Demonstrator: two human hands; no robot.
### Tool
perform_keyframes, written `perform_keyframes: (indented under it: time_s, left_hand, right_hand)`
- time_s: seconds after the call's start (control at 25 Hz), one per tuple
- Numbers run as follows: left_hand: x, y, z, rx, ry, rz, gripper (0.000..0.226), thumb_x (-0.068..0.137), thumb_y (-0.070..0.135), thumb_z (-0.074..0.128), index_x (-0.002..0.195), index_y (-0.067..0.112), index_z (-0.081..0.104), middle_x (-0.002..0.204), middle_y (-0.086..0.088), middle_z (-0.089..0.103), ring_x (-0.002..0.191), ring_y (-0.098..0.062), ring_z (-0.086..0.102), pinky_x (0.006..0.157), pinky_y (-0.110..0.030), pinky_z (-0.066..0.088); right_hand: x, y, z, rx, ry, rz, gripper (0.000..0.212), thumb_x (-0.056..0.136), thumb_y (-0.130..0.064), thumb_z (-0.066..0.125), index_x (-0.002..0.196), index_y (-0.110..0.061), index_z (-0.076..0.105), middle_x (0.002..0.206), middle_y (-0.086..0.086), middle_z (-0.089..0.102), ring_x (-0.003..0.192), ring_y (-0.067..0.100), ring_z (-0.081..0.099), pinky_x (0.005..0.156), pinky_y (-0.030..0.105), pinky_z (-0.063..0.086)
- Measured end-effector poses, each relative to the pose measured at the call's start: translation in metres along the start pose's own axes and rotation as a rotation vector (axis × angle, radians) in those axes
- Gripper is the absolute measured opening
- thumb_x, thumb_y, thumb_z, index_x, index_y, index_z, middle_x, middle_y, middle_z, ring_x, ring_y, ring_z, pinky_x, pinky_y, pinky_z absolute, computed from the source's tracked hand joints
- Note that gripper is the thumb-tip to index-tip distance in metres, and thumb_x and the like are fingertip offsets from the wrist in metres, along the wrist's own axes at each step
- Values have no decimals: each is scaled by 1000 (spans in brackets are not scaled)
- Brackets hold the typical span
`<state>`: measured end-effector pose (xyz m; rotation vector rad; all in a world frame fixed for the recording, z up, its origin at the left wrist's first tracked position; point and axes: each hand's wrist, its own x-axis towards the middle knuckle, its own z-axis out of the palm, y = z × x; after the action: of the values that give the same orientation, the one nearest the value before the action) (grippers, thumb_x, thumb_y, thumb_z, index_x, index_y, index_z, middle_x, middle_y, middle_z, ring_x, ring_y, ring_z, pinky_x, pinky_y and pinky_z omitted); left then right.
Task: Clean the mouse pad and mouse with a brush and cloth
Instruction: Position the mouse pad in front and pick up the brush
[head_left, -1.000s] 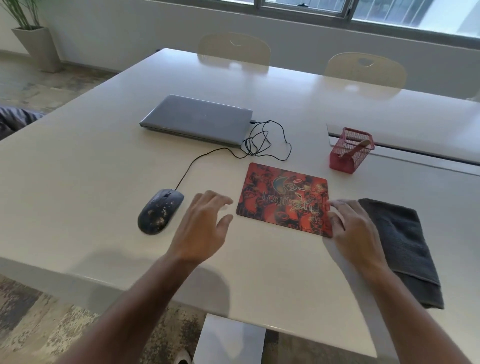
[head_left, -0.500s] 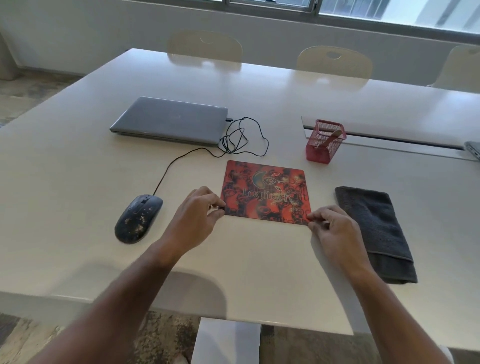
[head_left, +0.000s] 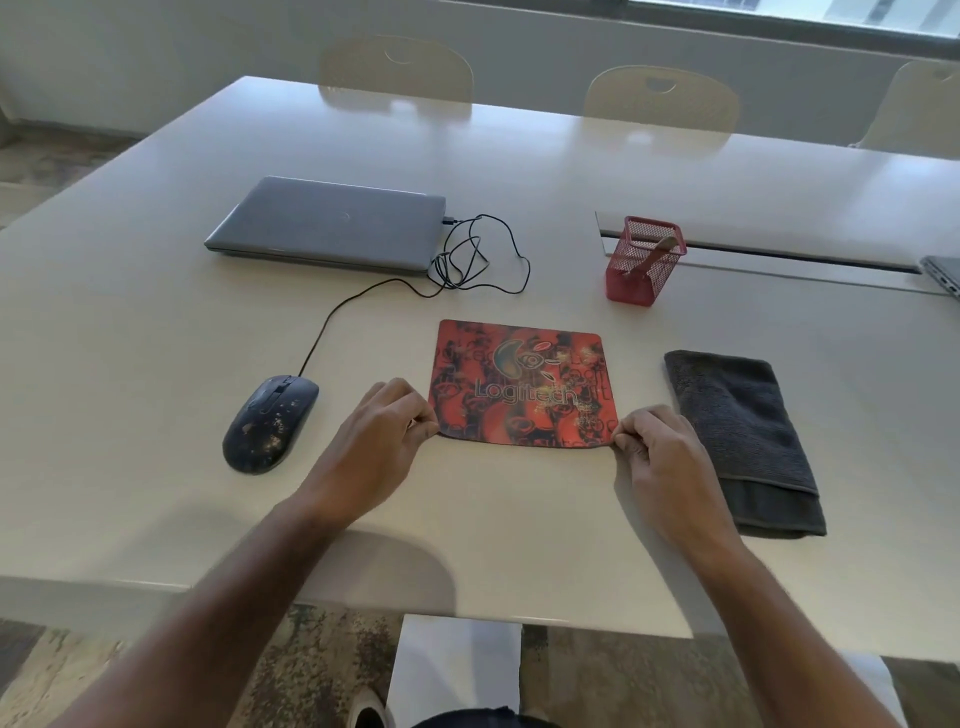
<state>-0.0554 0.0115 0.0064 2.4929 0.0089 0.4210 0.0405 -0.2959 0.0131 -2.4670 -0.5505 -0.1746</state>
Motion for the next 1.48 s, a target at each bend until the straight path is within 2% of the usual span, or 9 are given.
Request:
perform_keyframes:
  time_s: [0.08, 0.2, 0.52, 0.68, 0.8, 1.0, 1.12, 1.32, 1.48]
  left_hand:
    - [-16, 3, -4, -8, -21, 21, 7, 97, 16, 65, 89, 16, 67, 94, 13, 53, 96, -9, 52, 81, -21, 43]
    - [-40, 10, -11, -31, -42, 17, 8, 97, 17, 63, 89, 19, 64, 96, 15, 53, 97, -9, 52, 80, -19, 43]
    - [-72, 16, -18, 12, -50, 97, 13, 97, 25, 58, 89, 19, 65, 97, 11, 54, 93, -13, 54, 77, -25, 46]
    - [-77, 17, -20, 8, -65, 92, 4, 94, 19, 66, 90, 20, 65, 98, 12, 54, 94, -12, 54, 76, -25, 47]
    - [-77, 17, -20, -3, -79, 84, 7, 92, 18, 69, 90, 23, 64, 98, 13, 53, 94, -9, 54, 75, -22, 47]
    - [-76, 19, -24, -76, -86, 29, 16, 88, 20, 73, 89, 28, 60, 99, 21, 54, 96, -11, 58, 73, -21, 48]
    - [-71, 22, -26, -112, -70, 27, 9, 87, 29, 67, 90, 29, 59, 96, 20, 56, 94, -12, 58, 74, -22, 46]
    - [-33, 37, -19, -104, -16, 88, 16, 85, 13, 71, 92, 24, 62, 95, 16, 56, 96, -13, 56, 79, -22, 45]
    - [32, 58, -3, -116, 49, 131, 13, 89, 14, 70, 100, 20, 65, 99, 13, 58, 99, -7, 53, 82, -13, 41]
  right_hand:
    - [-15, -3, -3, 2, -5, -18, 14, 95, 1, 66, 87, -11, 67, 94, -4, 62, 95, 20, 56, 86, 35, 49]
    - [-39, -7, -7, 6, -4, -40, 17, 91, 3, 69, 86, -12, 68, 94, -7, 63, 94, 18, 58, 85, 27, 46]
    - [-74, -12, -10, 2, 1, -50, 20, 85, 8, 76, 86, -11, 71, 98, -9, 64, 94, 18, 59, 87, 17, 43]
    - [-81, -11, -8, -16, 2, -53, 21, 84, 9, 77, 87, -11, 71, 101, -6, 65, 96, 19, 59, 88, 24, 46]
    - [-83, -13, -7, -12, -6, -49, 22, 86, 8, 75, 88, -13, 70, 103, -6, 64, 98, 19, 59, 89, 29, 46]
    - [-83, -19, -10, 46, -11, 14, 27, 87, 9, 67, 85, -18, 67, 102, -12, 62, 101, 11, 57, 90, 17, 42]
    - [-80, -21, -9, 82, 5, 75, 28, 88, 4, 56, 81, -22, 63, 98, -16, 62, 99, 11, 58, 86, 28, 48]
    - [-49, -25, -19, 56, 53, 143, 19, 95, -6, 57, 85, -21, 63, 91, -10, 65, 78, 7, 62, 67, 30, 48]
    - [1, -19, -23, 17, 92, 156, 13, 97, -9, 56, 90, -15, 65, 94, -2, 67, 78, 19, 64, 73, 38, 51]
